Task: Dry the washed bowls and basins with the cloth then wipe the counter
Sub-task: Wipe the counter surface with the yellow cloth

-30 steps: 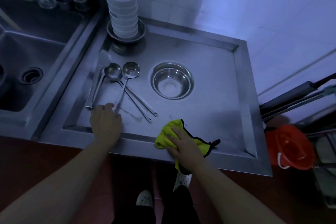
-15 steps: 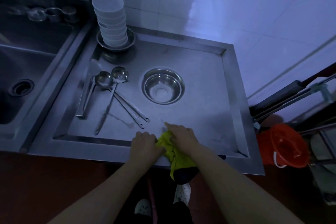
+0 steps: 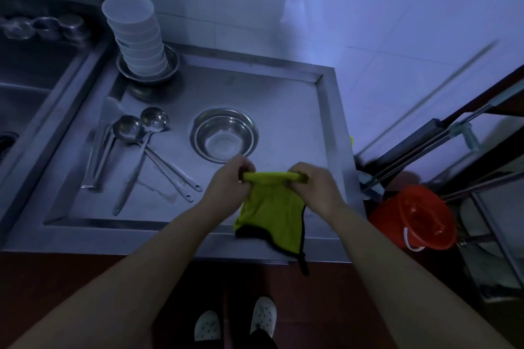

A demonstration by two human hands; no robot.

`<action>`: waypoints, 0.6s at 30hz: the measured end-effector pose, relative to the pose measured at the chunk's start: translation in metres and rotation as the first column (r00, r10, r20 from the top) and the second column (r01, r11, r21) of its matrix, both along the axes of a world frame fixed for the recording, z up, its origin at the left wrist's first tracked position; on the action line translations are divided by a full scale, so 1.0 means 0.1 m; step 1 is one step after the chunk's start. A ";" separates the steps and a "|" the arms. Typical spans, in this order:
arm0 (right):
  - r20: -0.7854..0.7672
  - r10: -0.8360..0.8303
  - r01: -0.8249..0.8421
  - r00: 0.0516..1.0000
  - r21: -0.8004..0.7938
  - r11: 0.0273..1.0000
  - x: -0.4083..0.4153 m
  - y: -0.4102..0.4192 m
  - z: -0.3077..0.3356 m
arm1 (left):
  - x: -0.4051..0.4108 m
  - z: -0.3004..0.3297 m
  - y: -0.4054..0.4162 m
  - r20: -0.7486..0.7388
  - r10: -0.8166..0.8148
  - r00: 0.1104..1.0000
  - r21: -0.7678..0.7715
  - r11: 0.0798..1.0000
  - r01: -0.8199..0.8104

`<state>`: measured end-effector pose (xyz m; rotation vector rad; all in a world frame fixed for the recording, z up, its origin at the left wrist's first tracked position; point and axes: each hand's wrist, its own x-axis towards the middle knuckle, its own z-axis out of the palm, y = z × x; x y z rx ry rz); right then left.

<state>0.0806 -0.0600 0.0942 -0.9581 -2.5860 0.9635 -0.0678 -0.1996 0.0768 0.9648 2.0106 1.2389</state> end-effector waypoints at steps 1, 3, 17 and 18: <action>-0.070 -0.006 0.013 0.998 0.095 0.995 0.01 0.07 0.08 | -0.01 0.08 0.10 -0.016 0.017 1.000 0.040 0.999 -0.016; -0.120 -0.005 0.038 0.993 0.274 0.961 0.05 0.17 0.16 | 0.00 0.16 0.24 -0.083 0.020 0.996 0.084 0.996 -0.013; 0.368 0.206 -0.296 0.907 0.206 0.933 0.34 -0.20 -0.78 | 0.09 -0.67 -0.24 -0.110 -0.131 0.985 -0.308 0.947 0.091; 0.400 0.194 -0.280 0.896 0.170 0.945 0.25 -0.20 -0.83 | 0.04 -0.67 -0.26 -0.125 -0.062 0.990 -0.289 0.957 0.024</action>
